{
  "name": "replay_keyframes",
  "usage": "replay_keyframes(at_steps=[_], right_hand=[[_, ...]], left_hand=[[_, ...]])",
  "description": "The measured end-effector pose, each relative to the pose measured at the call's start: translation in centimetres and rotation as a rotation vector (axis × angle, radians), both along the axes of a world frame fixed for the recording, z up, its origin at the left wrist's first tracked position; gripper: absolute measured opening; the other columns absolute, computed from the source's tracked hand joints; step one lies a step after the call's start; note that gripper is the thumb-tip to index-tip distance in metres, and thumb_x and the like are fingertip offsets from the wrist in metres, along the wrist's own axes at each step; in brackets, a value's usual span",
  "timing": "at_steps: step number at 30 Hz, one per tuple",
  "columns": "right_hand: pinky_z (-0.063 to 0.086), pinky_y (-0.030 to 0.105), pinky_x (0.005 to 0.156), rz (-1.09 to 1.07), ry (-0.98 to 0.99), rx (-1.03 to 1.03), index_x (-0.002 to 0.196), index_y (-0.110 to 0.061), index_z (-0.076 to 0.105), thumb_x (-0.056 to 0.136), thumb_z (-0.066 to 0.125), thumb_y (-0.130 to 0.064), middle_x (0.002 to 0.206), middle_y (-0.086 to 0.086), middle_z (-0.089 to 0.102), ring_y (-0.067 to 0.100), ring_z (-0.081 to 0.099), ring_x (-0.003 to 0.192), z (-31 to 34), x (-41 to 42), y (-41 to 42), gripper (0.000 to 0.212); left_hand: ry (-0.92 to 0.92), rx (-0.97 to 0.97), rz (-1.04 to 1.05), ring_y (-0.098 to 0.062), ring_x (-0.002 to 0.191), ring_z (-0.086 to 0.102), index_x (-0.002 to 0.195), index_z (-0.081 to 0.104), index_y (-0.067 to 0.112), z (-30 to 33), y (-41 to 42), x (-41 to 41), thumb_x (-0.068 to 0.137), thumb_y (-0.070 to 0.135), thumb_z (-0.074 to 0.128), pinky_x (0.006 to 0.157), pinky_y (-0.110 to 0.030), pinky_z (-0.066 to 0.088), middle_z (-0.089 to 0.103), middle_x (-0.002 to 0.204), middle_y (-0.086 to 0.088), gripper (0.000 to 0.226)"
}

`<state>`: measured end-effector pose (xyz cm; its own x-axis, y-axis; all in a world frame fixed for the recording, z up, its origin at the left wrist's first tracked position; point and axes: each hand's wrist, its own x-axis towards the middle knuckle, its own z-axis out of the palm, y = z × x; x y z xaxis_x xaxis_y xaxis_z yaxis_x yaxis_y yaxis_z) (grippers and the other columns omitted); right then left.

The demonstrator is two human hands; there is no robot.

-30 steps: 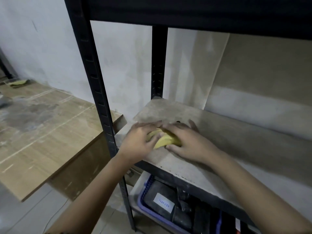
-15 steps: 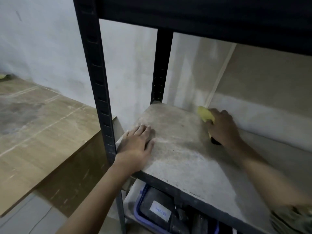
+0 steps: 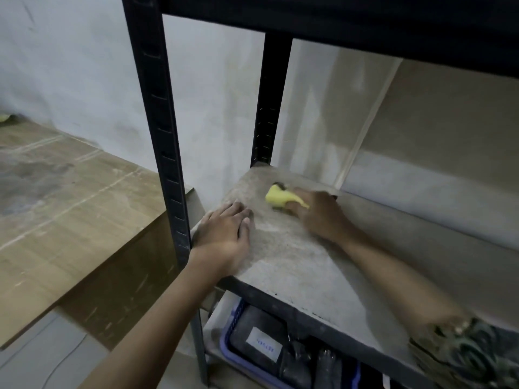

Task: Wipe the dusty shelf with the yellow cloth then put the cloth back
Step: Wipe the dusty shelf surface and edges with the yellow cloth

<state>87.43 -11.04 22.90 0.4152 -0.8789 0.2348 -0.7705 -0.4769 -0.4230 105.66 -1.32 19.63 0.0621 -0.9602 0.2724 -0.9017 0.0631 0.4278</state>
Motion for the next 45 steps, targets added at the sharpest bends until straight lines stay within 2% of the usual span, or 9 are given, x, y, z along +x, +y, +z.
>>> replay_keyframes(at_steps=[6, 11, 15, 19, 23, 29, 36, 41, 45], right_hand=[[0.041, 0.018, 0.067, 0.401, 0.040, 0.114, 0.126, -0.030, 0.055, 0.086, 0.057, -0.032, 0.106, -0.003, 0.071, 0.004, 0.059, 0.077, 0.0, -1.4, 10.9, 0.040], [0.049, 0.026, 0.068, 0.520, -0.063, 0.296, 0.109, -0.027, 0.064, 0.085, 0.054, -0.029, 0.086, -0.011, 0.070, -0.001, 0.060, 0.072, 2.0, -4.0, 15.7, 0.027], [0.039, 0.010, 0.063, 0.093, -0.423, 0.233, 0.084, -0.030, 0.063, 0.089, 0.059, -0.025, 0.070, -0.029, 0.065, -0.009, 0.057, 0.071, 5.2, -7.7, 12.2, 0.009], [0.033, 0.028, 0.069, -0.352, -0.170, 0.015, 0.107, -0.009, 0.060, 0.093, 0.048, -0.025, 0.106, 0.014, 0.065, 0.026, 0.054, 0.086, 4.7, -11.7, 4.2, 0.024], [0.043, 0.040, 0.074, -0.353, 0.060, -0.111, 0.108, -0.001, 0.057, 0.093, 0.047, -0.024, 0.103, 0.028, 0.064, 0.042, 0.059, 0.095, -0.4, -9.9, 0.0, 0.029], [0.044, 0.040, 0.078, -0.365, 0.078, -0.147, 0.115, -0.002, 0.053, 0.096, 0.043, -0.021, 0.106, 0.024, 0.064, 0.039, 0.058, 0.100, -1.4, -0.9, -5.4, 0.029], [0.044, 0.038, 0.079, -0.027, 0.053, -0.188, 0.119, -0.013, 0.055, 0.093, 0.046, -0.027, 0.103, 0.020, 0.067, 0.037, 0.060, 0.097, -1.3, 6.5, -6.6, 0.031], [0.040, 0.031, 0.080, 0.258, -0.048, -0.131, 0.109, -0.017, 0.065, 0.088, 0.056, -0.023, 0.107, 0.010, 0.067, 0.029, 0.059, 0.100, -1.0, 5.9, -3.6, 0.023], [0.042, 0.030, 0.079, 0.346, -0.010, -0.006, 0.120, -0.028, 0.058, 0.090, 0.053, -0.029, 0.112, 0.003, 0.067, 0.021, 0.060, 0.099, -1.0, 4.1, 1.2, 0.031]], left_hand=[[0.080, -0.048, 0.025, -0.012, 0.134, 0.040, 0.125, 0.059, 0.016, -0.2, 0.3, 0.0, 0.091, 0.036, 0.021, 0.115, -0.028, 0.026, 0.053, 0.138, 0.000, 0.054], [0.094, -0.012, 0.020, -0.013, 0.134, 0.039, 0.124, 0.060, 0.014, 0.6, 0.8, -0.5, 0.088, 0.037, 0.019, 0.113, -0.027, 0.026, 0.052, 0.139, -0.001, 0.059], [0.075, -0.009, 0.013, -0.012, 0.135, 0.039, 0.127, 0.058, 0.015, 0.6, 0.8, -0.6, 0.092, 0.035, 0.022, 0.112, -0.027, 0.027, 0.051, 0.140, -0.001, 0.054], [0.056, -0.010, 0.028, -0.012, 0.135, 0.038, 0.129, 0.056, 0.015, 0.4, 0.8, -0.6, 0.099, 0.028, 0.029, 0.114, -0.027, 0.026, 0.049, 0.141, 0.000, 0.042], [0.042, -0.001, 0.037, -0.011, 0.136, 0.037, 0.130, 0.055, 0.018, 0.1, 0.6, -0.5, 0.092, 0.041, 0.022, 0.115, -0.035, 0.028, 0.049, 0.142, 0.003, 0.055], [0.113, -0.052, 0.075, -0.009, 0.133, 0.041, 0.126, 0.058, 0.023, 0.1, 0.6, -0.6, 0.091, 0.045, 0.024, 0.113, -0.040, 0.030, 0.053, 0.138, 0.006, 0.053], [0.139, -0.085, 0.105, -0.013, 0.133, 0.040, 0.133, 0.050, 0.016, 0.5, 0.8, -0.8, 0.093, 0.045, 0.023, 0.114, -0.035, 0.029, 0.050, 0.141, 0.001, 0.057], [0.169, -0.109, 0.126, -0.019, 0.138, 0.032, 0.146, 0.026, 0.015, 0.5, 1.3, -1.0, 0.093, 0.047, 0.021, 0.111, -0.031, 0.026, 0.036, 0.150, -0.004, 0.062], [0.195, -0.126, 0.107, -0.023, 0.137, 0.033, 0.148, 0.021, 0.015, 0.6, 1.6, -0.9, 0.092, 0.047, 0.016, 0.110, -0.036, 0.028, 0.037, 0.149, -0.008, 0.065]])
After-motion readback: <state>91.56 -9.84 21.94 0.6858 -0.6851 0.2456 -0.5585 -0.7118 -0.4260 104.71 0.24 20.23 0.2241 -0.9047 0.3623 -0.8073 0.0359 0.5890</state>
